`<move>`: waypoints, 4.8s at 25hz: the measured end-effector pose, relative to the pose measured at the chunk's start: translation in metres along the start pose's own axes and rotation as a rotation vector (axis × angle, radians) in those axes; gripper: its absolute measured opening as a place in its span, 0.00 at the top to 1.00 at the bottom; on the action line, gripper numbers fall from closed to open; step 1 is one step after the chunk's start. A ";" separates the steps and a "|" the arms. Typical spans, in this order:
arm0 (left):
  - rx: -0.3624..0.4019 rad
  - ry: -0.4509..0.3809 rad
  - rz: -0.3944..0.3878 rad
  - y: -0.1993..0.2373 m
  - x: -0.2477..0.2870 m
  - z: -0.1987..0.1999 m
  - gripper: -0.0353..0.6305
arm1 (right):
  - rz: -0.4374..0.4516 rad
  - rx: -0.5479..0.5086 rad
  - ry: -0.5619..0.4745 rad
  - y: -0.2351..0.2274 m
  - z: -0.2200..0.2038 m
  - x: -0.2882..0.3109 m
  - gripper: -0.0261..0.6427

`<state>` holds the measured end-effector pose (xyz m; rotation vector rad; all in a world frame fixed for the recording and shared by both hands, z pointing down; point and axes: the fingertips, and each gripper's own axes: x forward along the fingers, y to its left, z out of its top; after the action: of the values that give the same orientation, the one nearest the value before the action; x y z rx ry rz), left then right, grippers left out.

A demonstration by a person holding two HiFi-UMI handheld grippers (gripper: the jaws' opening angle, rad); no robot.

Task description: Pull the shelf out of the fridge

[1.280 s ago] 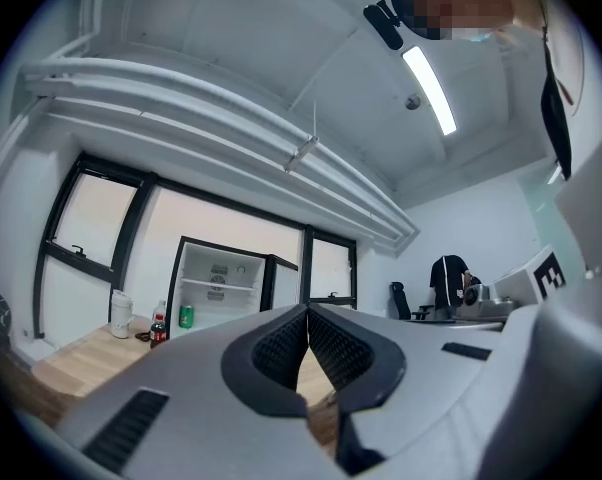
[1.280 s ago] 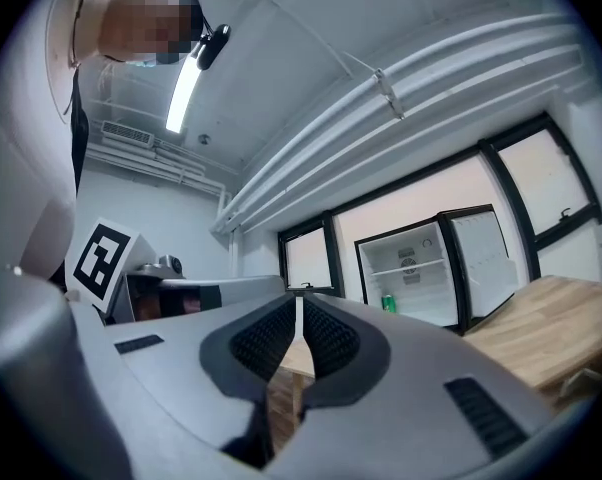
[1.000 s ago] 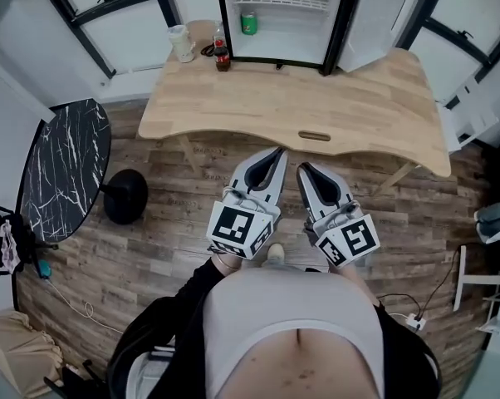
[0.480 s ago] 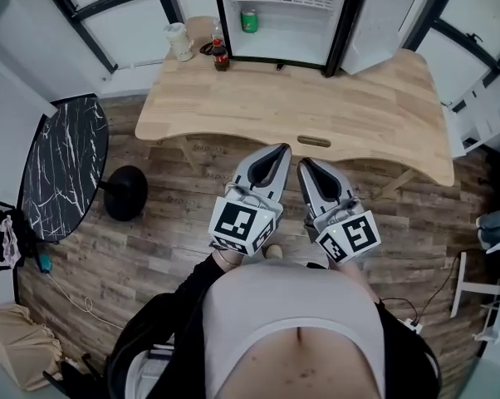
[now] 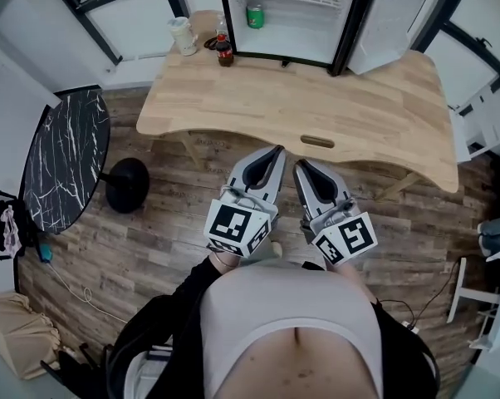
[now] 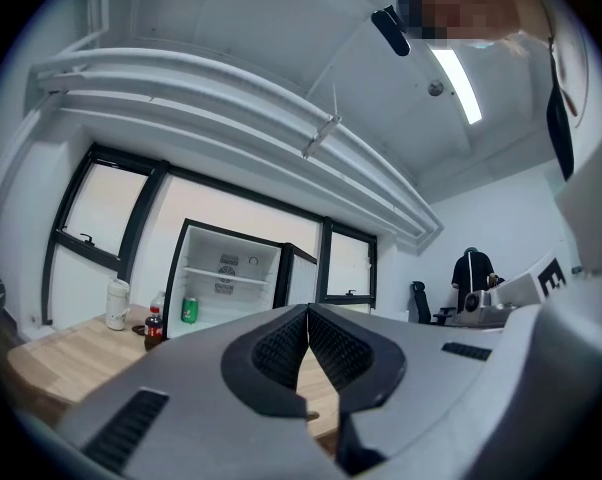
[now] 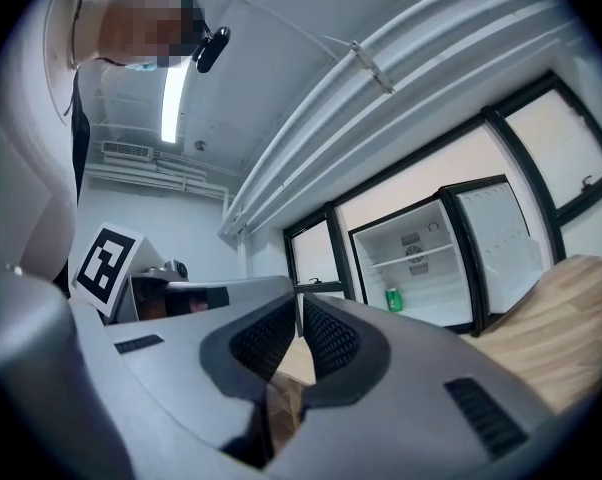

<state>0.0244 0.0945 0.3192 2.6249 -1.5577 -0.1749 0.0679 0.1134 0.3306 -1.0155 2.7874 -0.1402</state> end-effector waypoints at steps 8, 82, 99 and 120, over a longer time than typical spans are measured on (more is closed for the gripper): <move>0.016 0.004 -0.006 0.016 0.019 -0.004 0.94 | 0.023 0.007 -0.006 -0.012 -0.004 0.023 0.90; -0.321 0.071 0.012 0.305 0.402 -0.018 0.52 | -0.298 0.340 -0.095 -0.392 -0.001 0.341 0.56; -0.391 0.022 0.030 0.331 0.450 -0.005 0.49 | -0.361 0.416 -0.160 -0.443 0.009 0.381 0.50; -0.507 -0.033 0.064 0.365 0.485 0.010 0.49 | -0.373 0.490 -0.204 -0.472 0.013 0.412 0.49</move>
<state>-0.0633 -0.5062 0.3305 2.1853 -1.3785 -0.5329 0.0569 -0.5136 0.3344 -1.3032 2.1911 -0.6843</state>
